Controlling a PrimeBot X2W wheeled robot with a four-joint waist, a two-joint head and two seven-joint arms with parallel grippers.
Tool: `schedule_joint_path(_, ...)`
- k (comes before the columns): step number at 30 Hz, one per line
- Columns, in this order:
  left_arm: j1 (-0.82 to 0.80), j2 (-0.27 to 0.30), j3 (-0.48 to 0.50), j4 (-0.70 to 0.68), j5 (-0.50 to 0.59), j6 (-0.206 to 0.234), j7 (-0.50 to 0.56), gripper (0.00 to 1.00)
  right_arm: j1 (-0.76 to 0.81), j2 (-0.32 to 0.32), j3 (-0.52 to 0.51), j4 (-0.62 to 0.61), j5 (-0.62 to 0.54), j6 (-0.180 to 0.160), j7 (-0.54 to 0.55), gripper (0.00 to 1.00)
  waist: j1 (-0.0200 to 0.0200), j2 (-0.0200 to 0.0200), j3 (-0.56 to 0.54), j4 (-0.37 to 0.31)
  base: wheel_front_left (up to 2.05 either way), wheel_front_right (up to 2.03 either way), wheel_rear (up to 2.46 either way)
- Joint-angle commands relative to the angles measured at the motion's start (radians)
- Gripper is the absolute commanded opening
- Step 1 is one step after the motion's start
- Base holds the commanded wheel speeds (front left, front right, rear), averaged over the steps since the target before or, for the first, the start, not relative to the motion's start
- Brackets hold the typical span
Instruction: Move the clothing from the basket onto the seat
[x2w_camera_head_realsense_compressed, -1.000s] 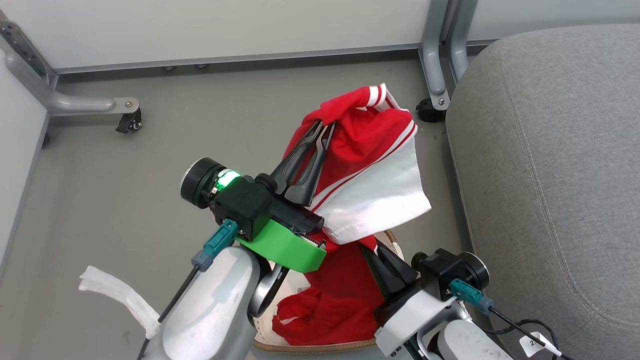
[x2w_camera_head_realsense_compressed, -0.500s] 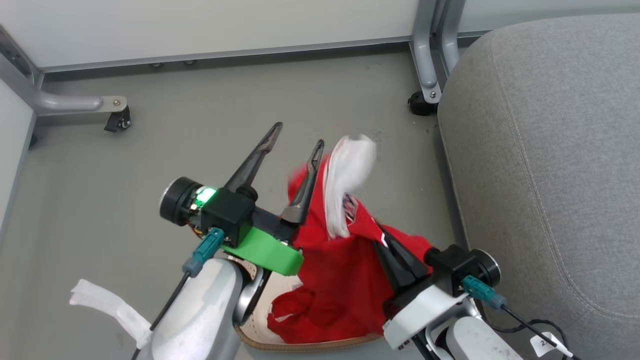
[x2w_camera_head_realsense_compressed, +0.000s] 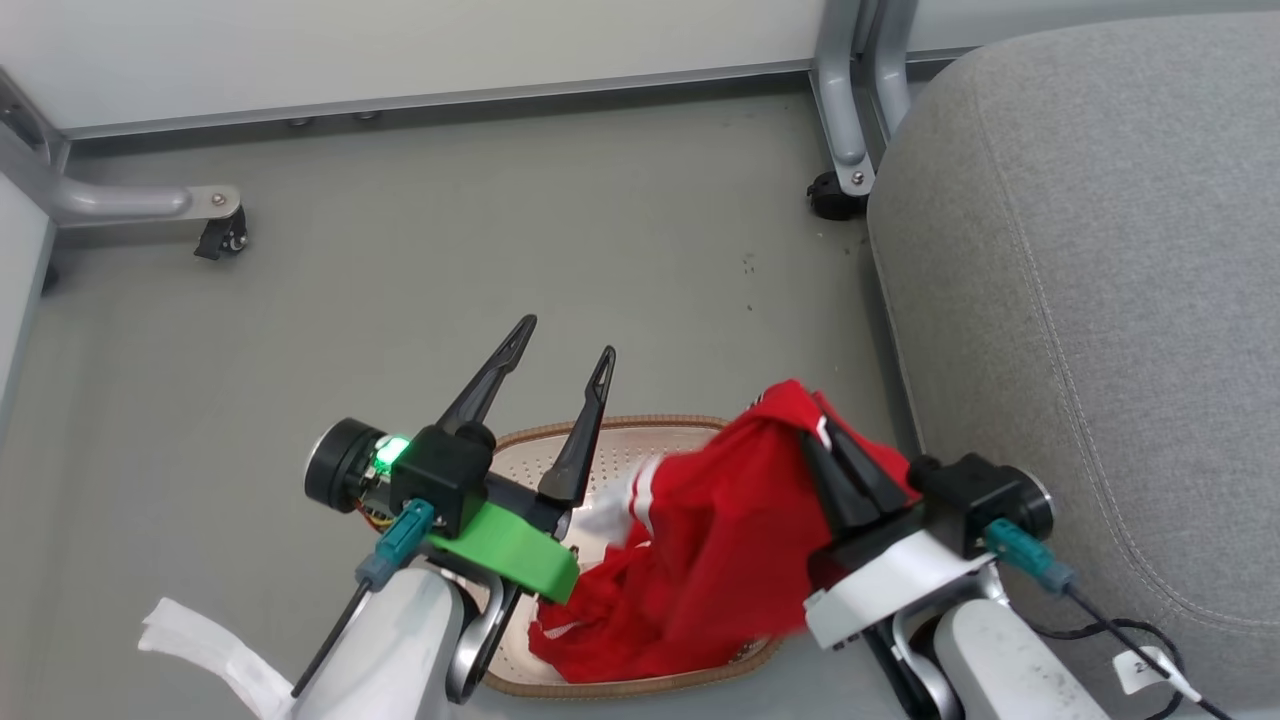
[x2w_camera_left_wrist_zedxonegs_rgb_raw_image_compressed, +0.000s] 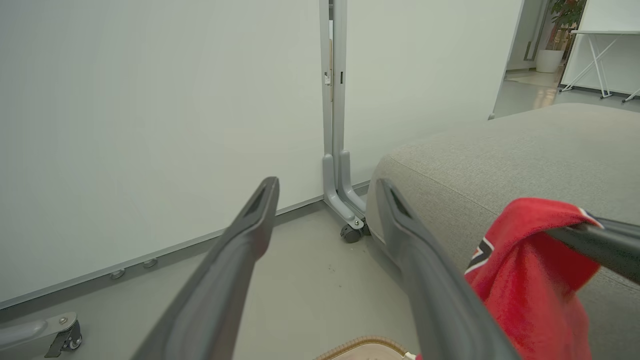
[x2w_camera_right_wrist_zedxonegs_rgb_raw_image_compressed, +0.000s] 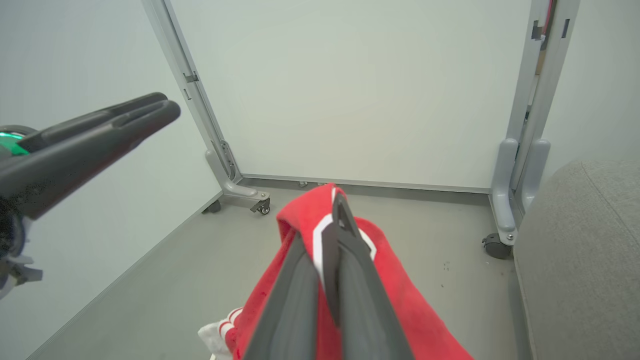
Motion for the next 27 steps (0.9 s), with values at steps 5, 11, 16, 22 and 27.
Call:
schedule_joint_path(5,0.050,0.017,0.004,-0.018,-0.034,-0.012,0.000,1.00,-0.020,-0.003,-0.057,-0.053,0.030,0.000,-0.003,0.00,0.0000,0.0000,0.014,-0.031,0.00,0.00,0.00)
schedule_joint_path(11,0.087,0.047,-0.016,-0.037,-0.051,-0.015,0.000,1.00,-0.036,-0.003,-0.127,-0.110,0.028,0.000,-0.003,0.00,0.0000,0.0000,0.035,-0.081,0.00,0.00,0.00)
schedule_joint_path(16,0.107,0.081,-0.058,-0.077,-0.063,-0.015,0.000,1.00,-0.019,-0.002,-0.179,-0.151,0.006,0.000,-0.003,0.00,0.0000,0.0000,0.048,-0.131,0.00,0.00,0.00)
schedule_joint_path(22,0.148,0.103,-0.051,-0.141,-0.035,-0.015,0.000,1.00,0.024,-0.003,-0.205,-0.211,-0.020,0.000,-0.003,0.00,0.0000,0.0000,0.070,-0.211,0.00,0.00,0.00)
schedule_joint_path(27,0.183,0.120,-0.037,-0.174,-0.015,-0.015,0.000,1.00,0.076,-0.002,-0.224,-0.264,-0.026,0.000,-0.003,0.00,0.0000,0.0000,0.092,-0.285,0.00,0.00,0.00)
